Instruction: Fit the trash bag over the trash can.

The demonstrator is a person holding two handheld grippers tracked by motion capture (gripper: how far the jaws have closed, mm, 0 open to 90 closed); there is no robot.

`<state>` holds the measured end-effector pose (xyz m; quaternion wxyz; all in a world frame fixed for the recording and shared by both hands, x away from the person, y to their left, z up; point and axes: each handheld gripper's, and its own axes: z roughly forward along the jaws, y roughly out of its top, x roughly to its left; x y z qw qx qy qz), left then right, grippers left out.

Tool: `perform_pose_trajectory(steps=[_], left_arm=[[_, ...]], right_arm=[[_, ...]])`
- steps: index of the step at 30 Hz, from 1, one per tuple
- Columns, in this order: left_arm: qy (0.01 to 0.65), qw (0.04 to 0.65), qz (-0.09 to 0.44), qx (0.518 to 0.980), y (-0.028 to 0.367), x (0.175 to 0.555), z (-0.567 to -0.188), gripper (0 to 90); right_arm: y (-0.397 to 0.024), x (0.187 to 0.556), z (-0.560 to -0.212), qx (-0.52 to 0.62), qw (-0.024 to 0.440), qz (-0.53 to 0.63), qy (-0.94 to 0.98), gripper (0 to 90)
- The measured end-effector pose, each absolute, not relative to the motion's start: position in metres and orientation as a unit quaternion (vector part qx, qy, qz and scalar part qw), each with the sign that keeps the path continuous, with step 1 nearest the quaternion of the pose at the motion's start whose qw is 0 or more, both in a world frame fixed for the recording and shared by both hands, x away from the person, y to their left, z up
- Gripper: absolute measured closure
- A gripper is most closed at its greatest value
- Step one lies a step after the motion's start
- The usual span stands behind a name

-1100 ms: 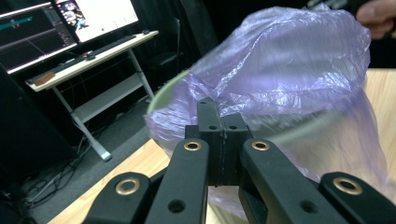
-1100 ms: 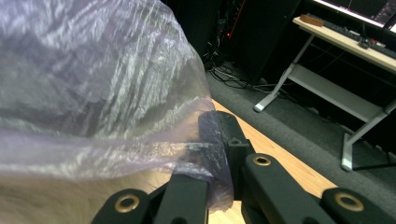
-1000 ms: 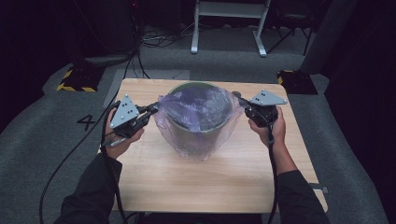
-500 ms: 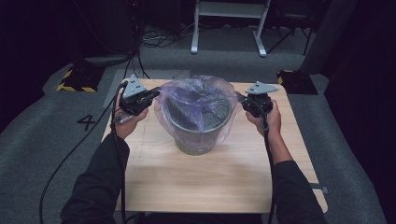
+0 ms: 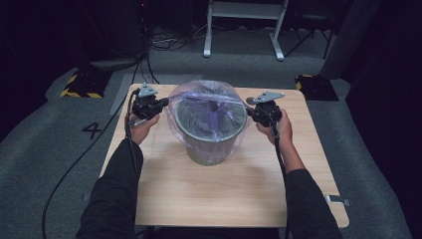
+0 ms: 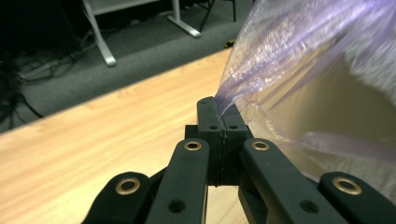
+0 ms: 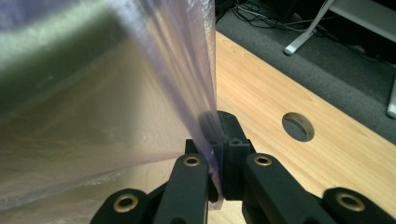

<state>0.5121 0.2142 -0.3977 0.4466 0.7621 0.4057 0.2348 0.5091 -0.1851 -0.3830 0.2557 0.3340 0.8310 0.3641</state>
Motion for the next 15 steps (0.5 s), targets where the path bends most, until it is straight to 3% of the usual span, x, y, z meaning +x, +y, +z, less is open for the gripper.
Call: perform_pose_trajectory(steps=[15], left_arm=[[0.408,0.427,0.203,0.781,0.183,0.531,-0.426,89.9]], right_arm=[[-0.181,0.523,-0.410,0.377,0.233,0.369,0.817,89.3]])
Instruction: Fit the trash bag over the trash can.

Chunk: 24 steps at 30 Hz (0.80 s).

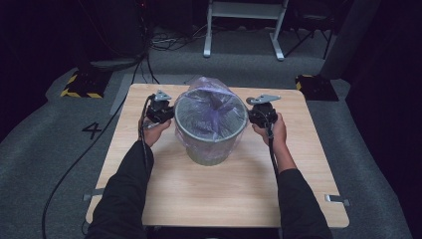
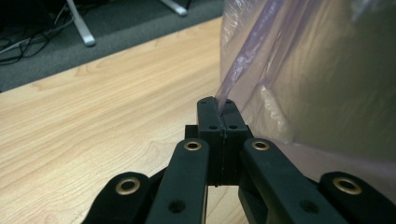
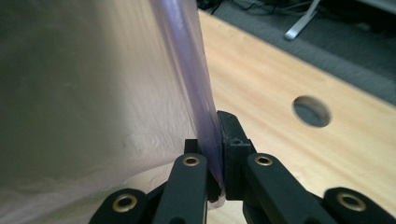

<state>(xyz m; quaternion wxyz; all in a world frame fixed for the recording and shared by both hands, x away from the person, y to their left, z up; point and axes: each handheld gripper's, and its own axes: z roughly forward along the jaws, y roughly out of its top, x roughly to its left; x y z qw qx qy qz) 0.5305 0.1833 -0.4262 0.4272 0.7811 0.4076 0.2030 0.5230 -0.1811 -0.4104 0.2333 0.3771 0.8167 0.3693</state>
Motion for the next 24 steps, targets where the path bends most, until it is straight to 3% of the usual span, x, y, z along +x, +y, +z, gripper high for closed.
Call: perform_pose_trajectory(steps=[15,17,18,21,24], left_arm=[[0.419,0.414,0.173,0.789,0.194,0.523,-0.453,89.8],[0.419,0.429,0.180,0.780,0.199,0.519,-0.453,88.1],[0.420,0.432,0.184,0.777,0.202,0.515,-0.451,77.4],[0.415,0.445,0.201,0.768,0.211,0.503,-0.447,61.1],[0.405,0.453,0.210,0.766,0.220,0.489,-0.443,50.8]], right_arm=[[-0.198,0.511,-0.435,0.371,0.206,0.365,0.829,87.5],[-0.203,0.508,-0.436,0.368,0.201,0.378,0.826,81.8],[-0.205,0.506,-0.436,0.366,0.203,0.382,0.824,75.9],[-0.212,0.499,-0.434,0.360,0.213,0.405,0.813,62.8],[-0.219,0.491,-0.430,0.352,0.217,0.427,0.804,52.5]])
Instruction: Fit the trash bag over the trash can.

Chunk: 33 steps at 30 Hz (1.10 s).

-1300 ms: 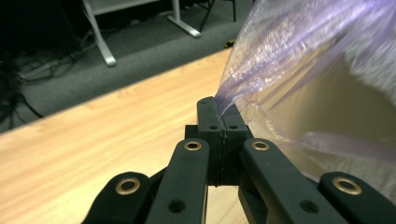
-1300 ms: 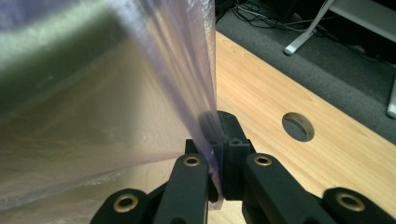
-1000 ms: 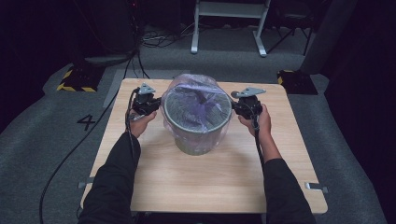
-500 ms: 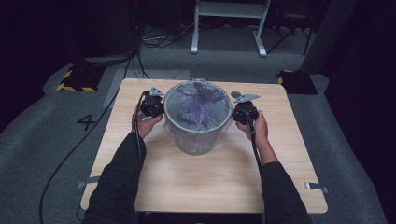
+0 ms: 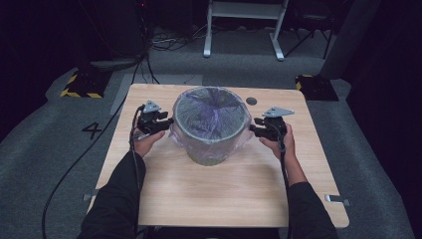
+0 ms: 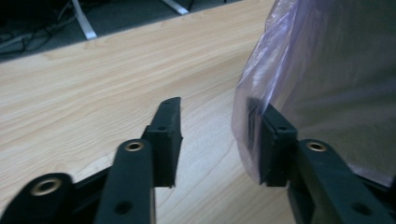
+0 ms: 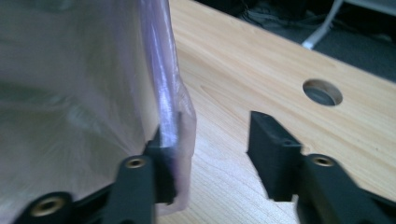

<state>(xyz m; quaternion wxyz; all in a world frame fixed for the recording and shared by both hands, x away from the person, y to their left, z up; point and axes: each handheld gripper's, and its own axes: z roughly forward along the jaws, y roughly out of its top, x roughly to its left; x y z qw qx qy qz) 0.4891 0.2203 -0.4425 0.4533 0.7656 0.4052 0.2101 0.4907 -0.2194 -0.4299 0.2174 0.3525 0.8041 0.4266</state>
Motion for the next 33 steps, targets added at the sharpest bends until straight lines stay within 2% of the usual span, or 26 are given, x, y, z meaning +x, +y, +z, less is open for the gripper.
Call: perform_pose_trajectory(steps=[5,9,12,24,30,33], left_arm=[[0.379,0.468,0.229,0.765,0.233,0.464,-0.433,30.8],[0.346,0.474,0.245,0.772,0.240,0.444,-0.425,25.0],[0.330,0.473,0.247,0.779,0.244,0.430,-0.422,23.2],[0.304,0.444,0.248,0.805,0.250,0.397,-0.433,20.0],[0.288,0.464,0.216,0.809,0.246,0.386,-0.436,19.9],[0.284,0.479,0.196,0.807,0.239,0.384,-0.437,20.1]], right_arm=[[-0.223,0.476,-0.421,0.325,0.238,0.430,0.808,37.6],[-0.226,0.465,-0.413,0.306,0.241,0.441,0.809,32.3],[-0.227,0.454,-0.407,0.288,0.252,0.454,0.805,31.9],[-0.205,0.431,-0.408,0.203,0.193,0.471,0.836,22.3],[-0.195,0.407,-0.419,0.175,0.187,0.474,0.843,17.9],[-0.183,0.394,-0.425,0.169,0.204,0.470,0.842,16.5]])
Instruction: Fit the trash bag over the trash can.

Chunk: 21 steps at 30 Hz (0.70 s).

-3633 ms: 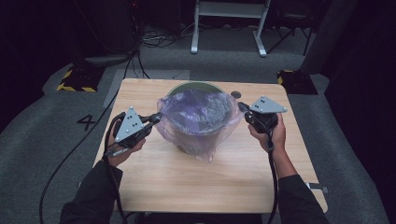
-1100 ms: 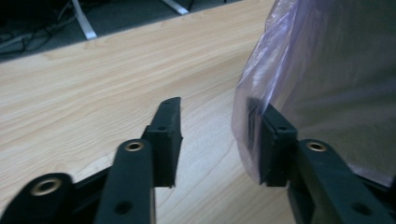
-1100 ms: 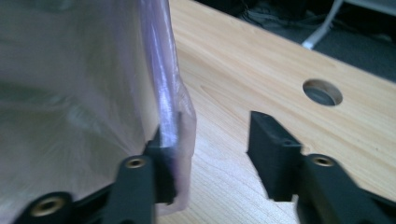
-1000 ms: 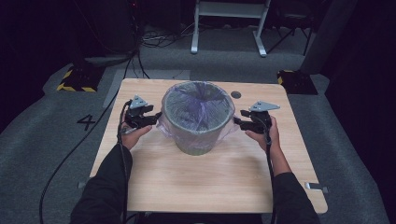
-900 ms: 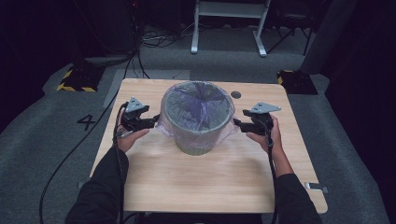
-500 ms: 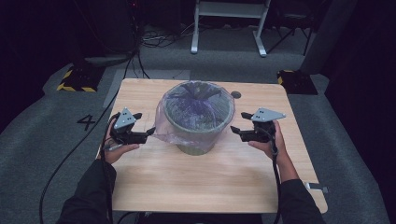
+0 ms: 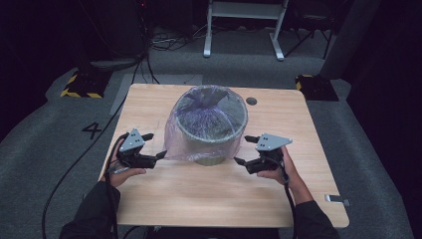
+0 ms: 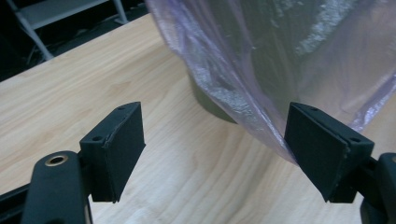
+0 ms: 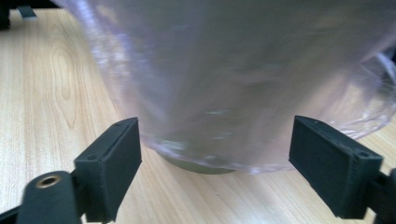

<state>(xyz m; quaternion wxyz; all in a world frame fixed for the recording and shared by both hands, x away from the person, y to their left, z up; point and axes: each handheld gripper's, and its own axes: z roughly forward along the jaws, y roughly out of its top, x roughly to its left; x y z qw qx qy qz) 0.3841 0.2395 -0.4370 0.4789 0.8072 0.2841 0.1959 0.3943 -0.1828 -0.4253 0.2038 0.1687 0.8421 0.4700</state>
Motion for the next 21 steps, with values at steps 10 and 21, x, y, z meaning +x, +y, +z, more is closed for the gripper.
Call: perform_pose_trajectory(steps=[10,21], left_arm=[[0.287,0.473,0.193,0.810,0.220,0.386,-0.442,38.8],[0.273,0.431,0.198,0.837,0.208,0.396,-0.462,89.7]], right_arm=[[-0.167,0.386,-0.434,0.177,0.275,0.455,0.828,78.3],[-0.168,0.402,-0.457,0.187,0.231,0.390,0.872,90.0]])
